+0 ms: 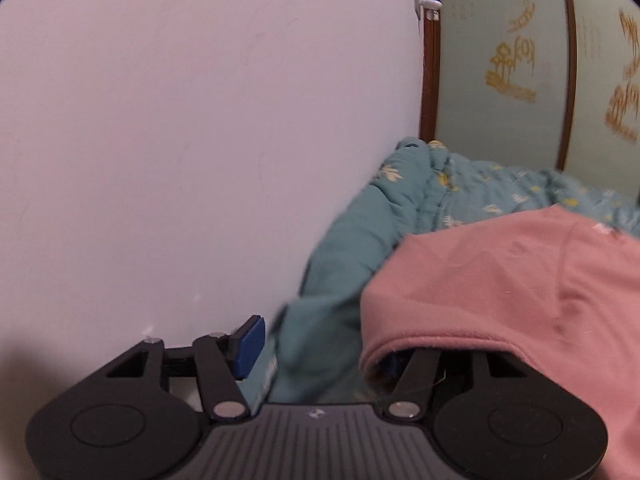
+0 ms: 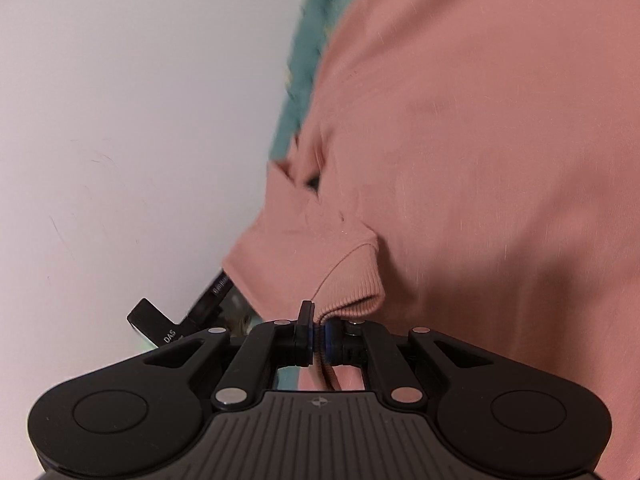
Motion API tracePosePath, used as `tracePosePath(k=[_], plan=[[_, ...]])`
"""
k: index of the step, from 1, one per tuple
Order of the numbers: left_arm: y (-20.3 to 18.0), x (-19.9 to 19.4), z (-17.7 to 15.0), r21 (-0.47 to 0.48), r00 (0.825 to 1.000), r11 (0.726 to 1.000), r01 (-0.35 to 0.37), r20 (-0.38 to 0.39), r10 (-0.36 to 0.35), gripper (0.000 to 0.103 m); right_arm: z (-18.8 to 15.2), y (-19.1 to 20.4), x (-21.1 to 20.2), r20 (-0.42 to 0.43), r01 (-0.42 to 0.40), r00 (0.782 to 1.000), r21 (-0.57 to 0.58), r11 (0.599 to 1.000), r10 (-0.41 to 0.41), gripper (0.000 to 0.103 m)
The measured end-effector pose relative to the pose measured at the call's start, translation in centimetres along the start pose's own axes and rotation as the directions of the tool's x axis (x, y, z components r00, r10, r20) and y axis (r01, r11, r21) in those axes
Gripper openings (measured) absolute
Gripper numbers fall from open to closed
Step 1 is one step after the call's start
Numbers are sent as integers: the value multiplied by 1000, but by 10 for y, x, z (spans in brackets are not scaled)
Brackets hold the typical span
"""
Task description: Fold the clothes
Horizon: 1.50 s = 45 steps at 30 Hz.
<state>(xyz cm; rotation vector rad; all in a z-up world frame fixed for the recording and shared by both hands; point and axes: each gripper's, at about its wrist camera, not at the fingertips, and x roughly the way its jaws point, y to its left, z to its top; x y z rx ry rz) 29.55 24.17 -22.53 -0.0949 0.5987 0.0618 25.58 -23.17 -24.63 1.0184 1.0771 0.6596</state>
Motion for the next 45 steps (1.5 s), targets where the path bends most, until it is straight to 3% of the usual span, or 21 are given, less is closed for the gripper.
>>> tracePosePath(k=[3, 5, 8, 11, 12, 14, 16, 21, 24, 26, 28, 32, 34, 38, 42, 45], plan=[[7, -19, -2, 15, 999, 1000, 20, -35, -20, 58, -6, -1, 2, -15, 5, 1000, 46, 999, -4, 5], [1, -30, -4, 106, 999, 994, 12, -45, -7, 58, -8, 3, 2, -11, 13, 1000, 48, 999, -12, 5], [-9, -57, -9, 195, 999, 981, 18, -45, -9, 58, -5, 30, -8, 60, 54, 997, -63, 997, -50, 4], [-9, -92, -13, 109, 994, 988, 114, -7, -114, 59, -8, 65, -23, 137, 97, 988, -204, 974, -70, 4], [-8, -107, -14, 58, 986, 985, 164, 20, -165, 59, -8, 72, -24, 140, 92, 988, -208, 974, -63, 4], [-7, -130, -13, -17, 978, 979, 205, 54, -204, 60, -6, 85, -19, 131, 77, 990, -200, 977, -51, 4], [-4, -150, -8, -66, 971, 971, 229, 79, -224, 67, -1, 107, -3, 99, 69, 994, -188, 980, -51, 4], [9, -192, 2, -88, 964, 964, 250, 112, -240, 69, 17, 193, 42, 89, 112, 992, -241, 964, -93, 4], [16, -208, 1, -86, 954, 956, 281, 137, -268, 69, 18, 247, 28, 139, 111, 988, -342, 933, -67, 4], [20, -214, -2, -88, 947, 949, 302, 138, -289, 70, 3, 262, 7, 167, 146, 982, -383, 912, -87, 4], [22, -219, -6, -90, 941, 941, 325, 134, -312, 70, -11, 255, -6, 178, 186, 976, -378, 907, -126, 4], [20, -220, -20, -104, 935, 932, 348, 109, -337, 70, -69, 153, -3, 64, 295, 956, -236, 926, -288, 6], [20, -220, -25, -118, 934, 928, 353, 101, -342, 70, -85, 121, 5, 12, 318, 947, -169, 933, -321, 6], [24, -224, -33, -160, 933, 920, 358, 100, -345, 70, -114, 79, 9, 19, 336, 942, -61, 940, -336, 6], [34, -219, -38, -277, 925, 882, 380, 111, -364, 70, -105, 85, 22, 41, 339, 941, -58, 939, -337, 6], [31, -215, -38, -277, 929, 887, 368, 89, -358, 70, -92, 108, 22, 87, 341, 939, -121, 932, -333, 6]])
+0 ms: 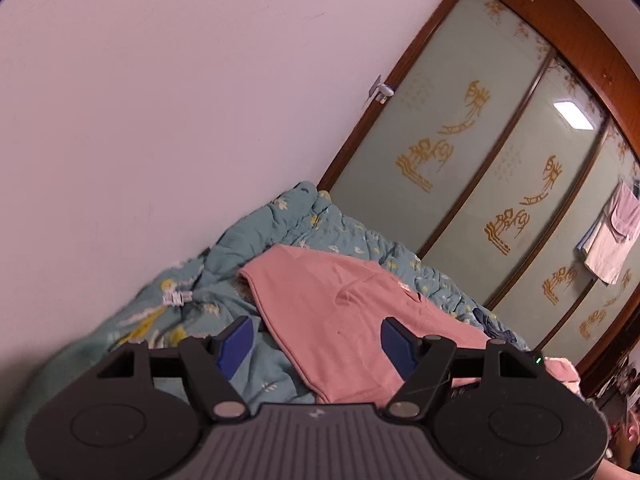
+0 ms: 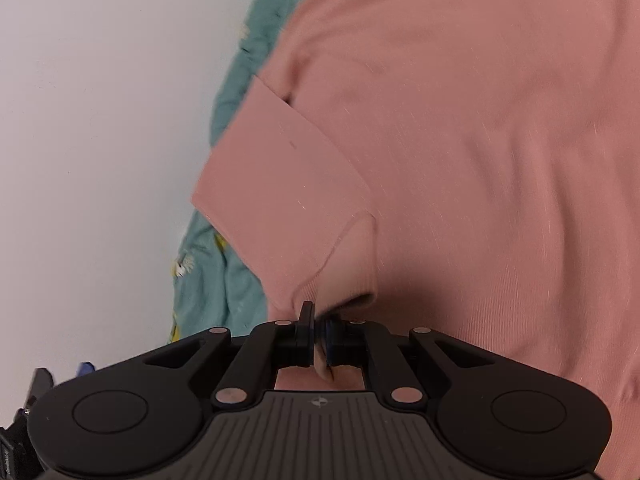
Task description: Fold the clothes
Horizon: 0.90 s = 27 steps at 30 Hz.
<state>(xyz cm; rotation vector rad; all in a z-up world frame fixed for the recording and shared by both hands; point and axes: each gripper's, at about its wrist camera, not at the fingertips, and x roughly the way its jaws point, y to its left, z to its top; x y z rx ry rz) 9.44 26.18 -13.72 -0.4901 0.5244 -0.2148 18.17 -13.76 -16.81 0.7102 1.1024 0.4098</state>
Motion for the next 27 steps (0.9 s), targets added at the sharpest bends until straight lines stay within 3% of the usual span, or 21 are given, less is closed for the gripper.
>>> tracePosePath(k=[4, 8, 12, 17, 20, 23, 25, 27], plan=[[-6, 8, -6, 19, 1000, 1000, 4, -25, -3, 70, 13, 5, 1, 59, 28, 998, -47, 998, -25, 12], [-11, 21, -16, -19, 996, 1000, 24, -80, -26, 70, -8, -23, 3, -12, 97, 995, 8, 995, -97, 22], [-22, 37, -28, 5, 989, 1000, 26, -148, -25, 70, -21, -44, -38, 59, 114, 991, 30, 993, -116, 30], [-36, 48, -33, 16, 977, 997, 77, -200, -72, 70, -18, -56, -105, 175, 220, 963, -86, 972, -203, 39], [-39, 79, -40, -6, 924, 996, 94, -372, -89, 69, 2, -80, -141, 179, 300, 945, -131, 945, -275, 40], [-37, 107, -51, -41, 862, 997, 69, -501, -80, 69, 14, -124, -169, 122, 393, 916, -79, 916, -383, 39], [-35, 127, -61, -66, 811, 997, 44, -580, -74, 69, 12, -145, -170, 68, 433, 901, -74, 898, -429, 39], [-35, 141, -68, -64, 770, 998, 26, -635, -61, 68, 4, -169, -176, -6, 414, 910, -60, 908, -415, 39]])
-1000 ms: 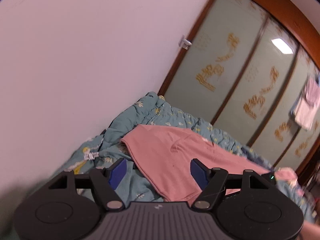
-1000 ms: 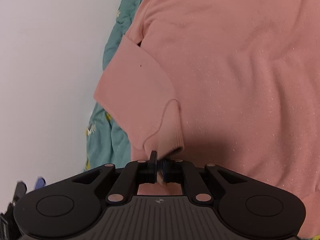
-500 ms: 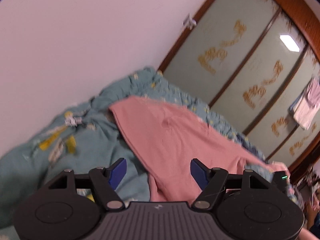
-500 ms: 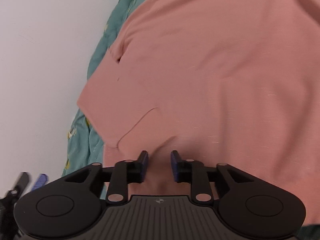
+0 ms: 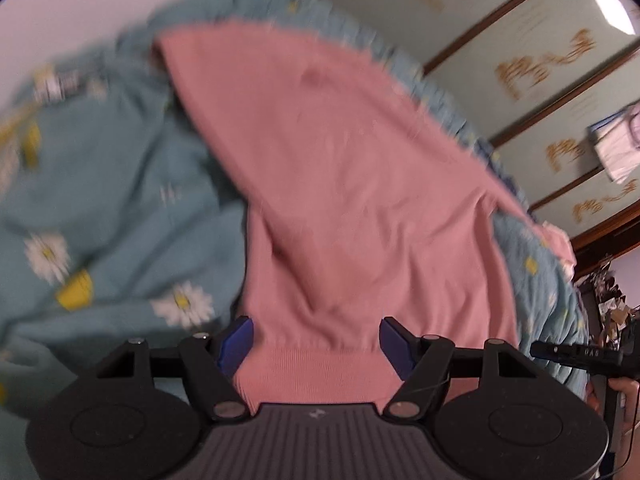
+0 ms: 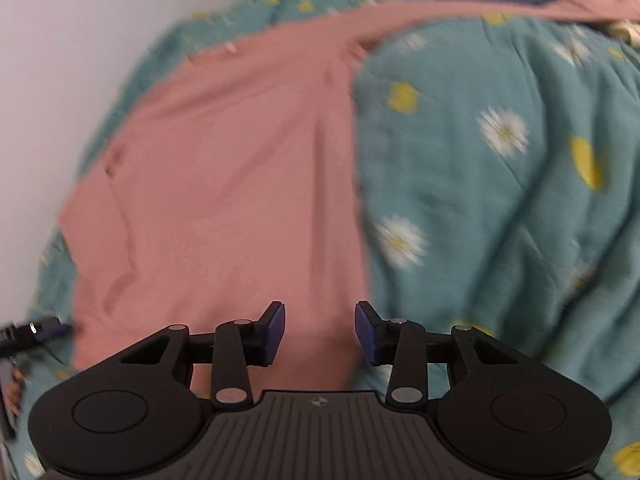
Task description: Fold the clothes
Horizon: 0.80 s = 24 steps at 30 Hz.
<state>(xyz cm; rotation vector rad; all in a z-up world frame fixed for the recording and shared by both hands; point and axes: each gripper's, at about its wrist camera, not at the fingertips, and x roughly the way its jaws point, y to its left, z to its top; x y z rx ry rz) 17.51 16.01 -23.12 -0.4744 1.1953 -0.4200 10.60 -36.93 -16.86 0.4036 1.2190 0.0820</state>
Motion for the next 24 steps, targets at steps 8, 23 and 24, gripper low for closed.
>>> tracePosePath(k=[8, 23, 24], plan=[[5, 0, -8, -21, 993, 994, -106, 53, 107, 63, -11, -19, 27, -96, -114, 987, 125, 986, 126, 48], [4, 50, -4, 10, 954, 984, -180, -243, 178, 61, -21, -25, 35, -102, -170, 976, 195, 966, 193, 14], [4, 49, -4, 8, 956, 984, -178, -234, 175, 46, -21, -24, 35, -90, -168, 978, 188, 968, 187, 8]])
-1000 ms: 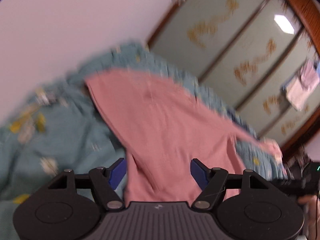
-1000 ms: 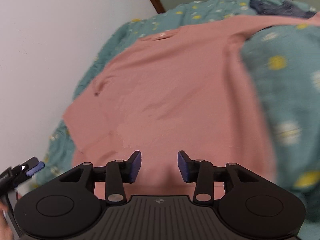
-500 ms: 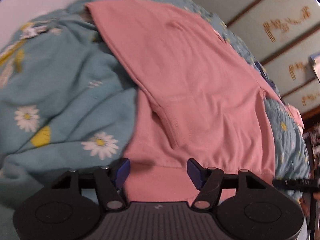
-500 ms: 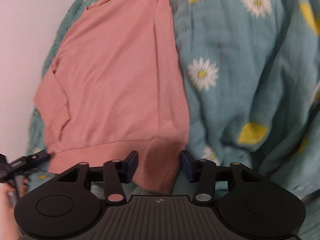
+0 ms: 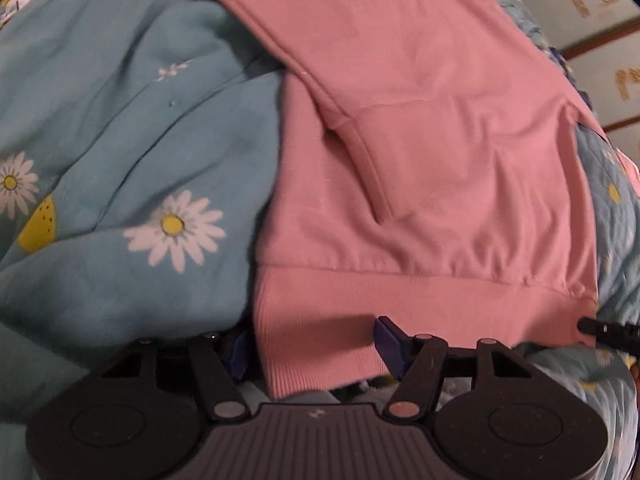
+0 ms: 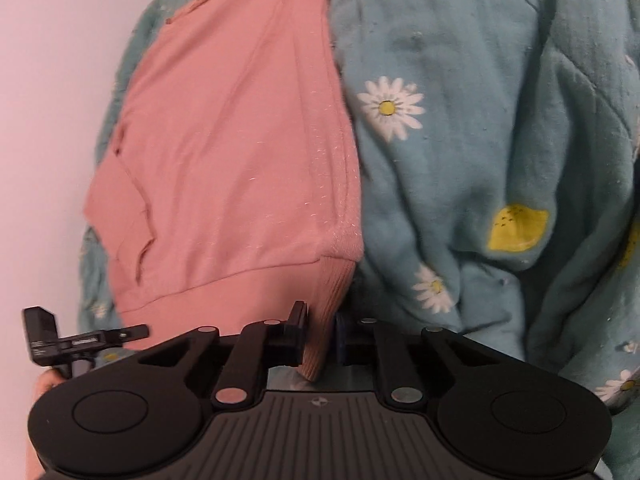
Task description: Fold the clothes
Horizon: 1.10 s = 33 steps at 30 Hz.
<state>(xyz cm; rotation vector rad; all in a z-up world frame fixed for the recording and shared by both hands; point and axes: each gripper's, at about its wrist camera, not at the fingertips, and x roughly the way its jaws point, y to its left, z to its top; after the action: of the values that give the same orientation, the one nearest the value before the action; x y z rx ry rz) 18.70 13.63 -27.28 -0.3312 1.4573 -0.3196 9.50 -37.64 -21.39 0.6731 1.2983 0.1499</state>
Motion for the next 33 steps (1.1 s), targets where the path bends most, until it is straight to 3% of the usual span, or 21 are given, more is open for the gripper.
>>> tracePosePath(k=[1, 4, 7, 12, 17, 20, 27, 31, 33], plan=[[0, -1, -1, 1, 1000, 1000, 7, 9, -7, 11, -1, 3, -2, 20, -5, 1000, -13, 1000, 5, 7], [5, -22, -9, -26, 996, 997, 70, 48, -69, 5, -5, 9, -18, 72, -22, 997, -30, 999, 25, 6], [7, -48, -19, -19, 990, 993, 117, 75, -115, 4, -4, 12, -53, 70, -73, 995, -33, 997, 75, 6], [-2, -80, -42, 52, 993, 994, 91, 72, -95, 4, -5, 17, -88, 47, -34, 998, -85, 996, 38, 6], [-3, -57, -44, 64, 999, 998, 9, 40, -12, 4, -7, 3, -66, 5, 29, 1000, -57, 998, -29, 6], [-4, -66, -49, 80, 998, 997, 17, 65, -22, 5, -10, -2, -54, 2, 55, 998, -50, 997, -55, 6], [-9, -69, -52, 128, 999, 991, -34, 37, 30, 16, -8, 0, -47, -20, 112, 993, -52, 992, -114, 13], [-11, -94, -69, 198, 996, 979, -46, 89, 28, 31, -15, 5, -68, 10, 119, 993, -90, 989, -118, 25], [-15, -121, -82, 236, 986, 969, -75, 163, 37, 37, -19, 17, -84, 74, 191, 981, -166, 967, -181, 25]])
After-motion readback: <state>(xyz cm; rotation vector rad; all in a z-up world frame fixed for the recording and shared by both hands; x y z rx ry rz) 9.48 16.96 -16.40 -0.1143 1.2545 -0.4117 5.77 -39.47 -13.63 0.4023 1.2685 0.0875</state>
